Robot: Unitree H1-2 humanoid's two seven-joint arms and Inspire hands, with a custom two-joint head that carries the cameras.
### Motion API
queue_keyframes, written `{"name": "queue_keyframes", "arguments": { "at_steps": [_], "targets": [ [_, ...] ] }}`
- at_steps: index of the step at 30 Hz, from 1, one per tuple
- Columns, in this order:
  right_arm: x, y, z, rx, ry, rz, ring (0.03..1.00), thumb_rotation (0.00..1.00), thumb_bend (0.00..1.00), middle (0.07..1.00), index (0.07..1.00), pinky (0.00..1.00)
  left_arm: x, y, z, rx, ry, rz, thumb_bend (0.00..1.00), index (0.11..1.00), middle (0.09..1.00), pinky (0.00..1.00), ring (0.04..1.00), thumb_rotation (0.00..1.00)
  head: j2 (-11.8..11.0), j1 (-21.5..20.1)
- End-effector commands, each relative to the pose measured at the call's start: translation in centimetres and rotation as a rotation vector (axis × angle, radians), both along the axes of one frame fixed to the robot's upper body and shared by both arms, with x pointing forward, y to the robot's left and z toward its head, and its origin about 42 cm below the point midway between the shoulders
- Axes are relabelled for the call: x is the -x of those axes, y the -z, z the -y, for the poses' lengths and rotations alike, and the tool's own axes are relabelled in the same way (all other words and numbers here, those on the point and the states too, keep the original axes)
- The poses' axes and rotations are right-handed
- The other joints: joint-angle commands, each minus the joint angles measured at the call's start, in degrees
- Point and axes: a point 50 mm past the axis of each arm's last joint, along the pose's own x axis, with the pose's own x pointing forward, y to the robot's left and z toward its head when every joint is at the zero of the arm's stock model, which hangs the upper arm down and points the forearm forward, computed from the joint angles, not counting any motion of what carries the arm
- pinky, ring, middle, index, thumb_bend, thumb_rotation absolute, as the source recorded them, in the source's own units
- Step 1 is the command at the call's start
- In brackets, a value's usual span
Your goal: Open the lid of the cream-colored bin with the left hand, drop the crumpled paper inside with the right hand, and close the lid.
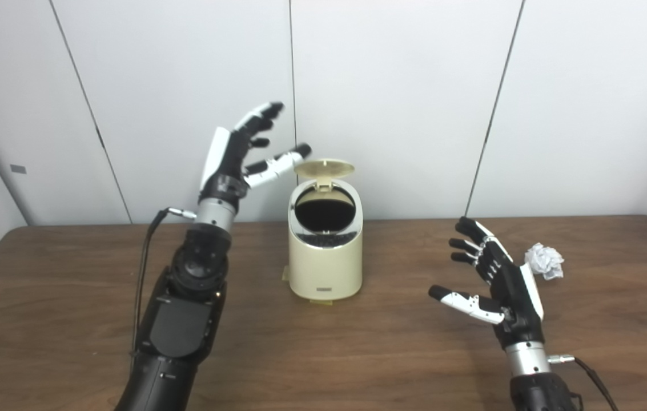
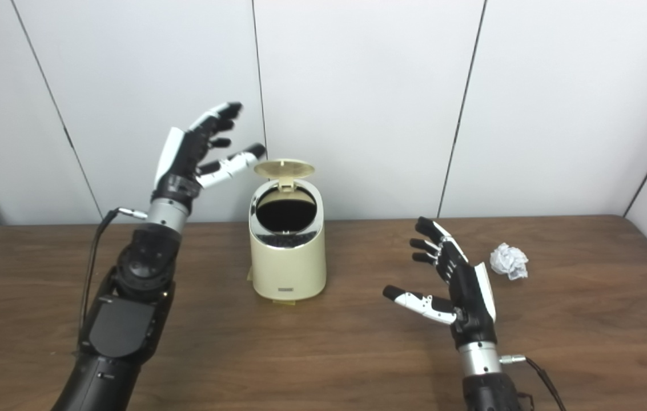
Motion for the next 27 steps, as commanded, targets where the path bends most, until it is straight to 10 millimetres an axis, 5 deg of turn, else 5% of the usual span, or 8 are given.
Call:
{"name": "queue_keyframes", "arguments": {
  "at_steps": [1, 5, 17, 27],
  "targets": [
    [2.9, 4.9, -0.8, -0.041, 0.011, -0.143, 0.777, 0.21, 0.75, 0.848, 0.845, 0.71, -0.5, -4.0, 0.4, 0.14, 0.092, 0.13, 0.76, 0.877, 0.87, 0.75, 0.856, 0.31, 0.0, 0.0],
    [3.0, 5.0, -0.8, -0.044, 0.01, -0.142, 0.779, 0.19, 0.75, 0.846, 0.842, 0.71, -0.5, -3.2, -0.9, 0.287, 0.163, 0.113, 0.73, 0.896, 0.899, 0.79, 0.866, 0.3, 0.2, 0.1],
    [3.2, 4.4, -0.5, -0.045, 0.025, -0.119, 0.763, 0.21, 0.77, 0.843, 0.84, 0.69, 3.5, 7.6, -4.7, 0.342, 0.146, 0.006, 0.81, 0.914, 0.882, 0.79, 0.857, 0.43, 0.9, -0.2],
    [2.9, 4.2, 0.0, -0.046, 0.034, -0.108, 0.762, 0.23, 0.78, 0.838, 0.838, 0.67, 7.7, 14.5, -5.8, 0.392, 0.099, -0.092, 0.75, 0.91, 0.89, 0.77, 0.857, 0.36, 0.7, -0.5]
  ]
}}
